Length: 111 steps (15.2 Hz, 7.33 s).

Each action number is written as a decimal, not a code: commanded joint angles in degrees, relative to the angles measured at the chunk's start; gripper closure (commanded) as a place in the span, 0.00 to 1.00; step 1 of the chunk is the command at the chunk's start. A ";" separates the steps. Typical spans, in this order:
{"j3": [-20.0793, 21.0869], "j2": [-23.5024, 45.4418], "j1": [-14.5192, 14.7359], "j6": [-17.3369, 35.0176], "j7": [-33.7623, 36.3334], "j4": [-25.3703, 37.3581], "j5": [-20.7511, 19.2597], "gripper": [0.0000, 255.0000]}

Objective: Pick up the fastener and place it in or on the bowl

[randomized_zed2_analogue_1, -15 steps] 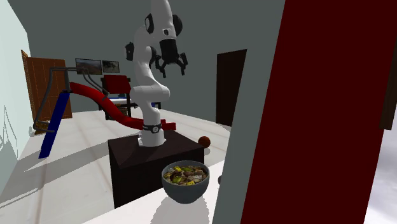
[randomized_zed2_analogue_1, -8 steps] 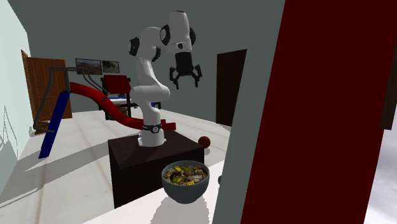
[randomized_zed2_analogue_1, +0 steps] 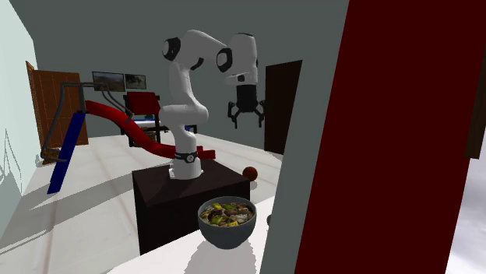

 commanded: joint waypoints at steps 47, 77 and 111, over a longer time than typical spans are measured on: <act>-1.48 61.63 4.69 13.28 55.31 34.88 -23.85 1.00; 1.81 47.63 2.43 -2.60 52.20 37.27 -18.74 1.00; -5.30 44.19 -11.83 7.92 32.88 24.75 -18.96 1.00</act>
